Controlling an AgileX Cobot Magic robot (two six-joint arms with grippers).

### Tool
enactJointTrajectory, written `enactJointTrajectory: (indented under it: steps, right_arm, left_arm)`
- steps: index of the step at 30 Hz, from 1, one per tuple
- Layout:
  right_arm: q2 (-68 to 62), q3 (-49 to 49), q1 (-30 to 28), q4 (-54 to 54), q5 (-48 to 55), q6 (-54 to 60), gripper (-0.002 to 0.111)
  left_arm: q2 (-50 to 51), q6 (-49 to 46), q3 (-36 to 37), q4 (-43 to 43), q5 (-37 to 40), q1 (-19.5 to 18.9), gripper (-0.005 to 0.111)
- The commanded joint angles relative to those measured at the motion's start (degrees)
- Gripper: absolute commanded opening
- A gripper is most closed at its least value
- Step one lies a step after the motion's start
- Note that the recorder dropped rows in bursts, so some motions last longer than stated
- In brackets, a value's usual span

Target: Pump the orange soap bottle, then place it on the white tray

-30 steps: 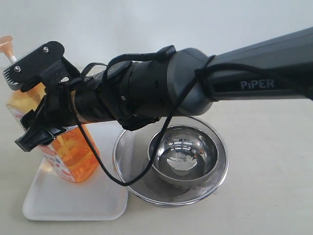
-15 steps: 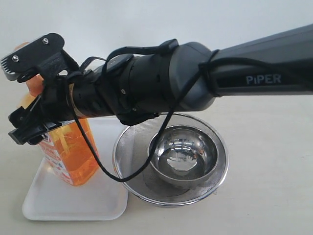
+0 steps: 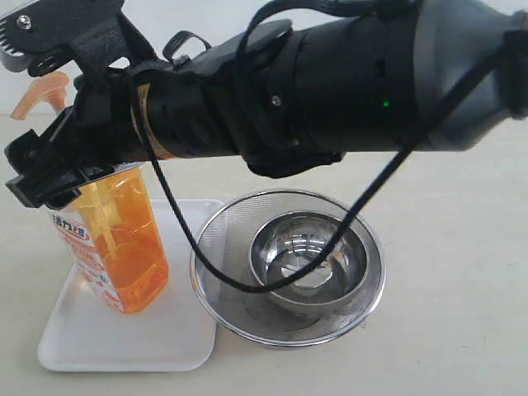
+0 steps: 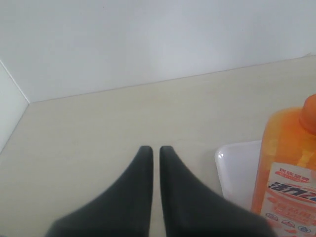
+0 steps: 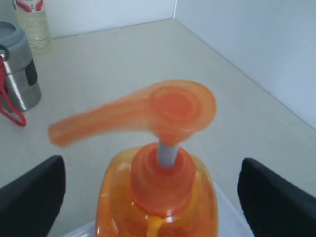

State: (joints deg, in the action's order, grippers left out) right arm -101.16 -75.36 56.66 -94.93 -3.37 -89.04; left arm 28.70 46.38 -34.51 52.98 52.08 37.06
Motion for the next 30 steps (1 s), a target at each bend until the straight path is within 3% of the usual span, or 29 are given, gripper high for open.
enactJointTrajectory:
  steps: [1, 9, 21, 24, 28, 30]
  right_arm:
    - [7.0, 5.9, -0.1, -0.1, 0.1, 0.1, 0.085]
    - [14.8, 15.6, -0.1, -0.1, 2.2, 0.1, 0.085]
    - [14.5, 16.2, -0.1, -0.1, 2.1, -5.2, 0.082]
    - [14.5, 16.2, -0.1, -0.1, 1.9, -5.4, 0.057]
    - [14.5, 16.2, -0.1, -0.1, 1.1, -5.4, -0.001]
    - [14.5, 16.2, -0.1, -0.2, 2.8, -4.2, 0.003]
  left_arm:
    - [-0.3, -0.2, 0.2, 0.6, 0.4, 0.1, 0.005]
    - [-0.3, -0.2, 0.2, 0.6, 0.4, 0.1, 0.005]
    - [-0.2, 0.2, 0.2, 0.4, 0.2, 0.1, 0.005]
    - [-0.2, 0.2, 0.2, 0.4, 0.2, 0.1, 0.005]
    - [-0.2, 0.3, 0.2, 0.4, 0.2, 0.1, 0.005]
    - [-0.2, 1.2, 0.2, -0.1, 0.2, 0.1, 0.005]
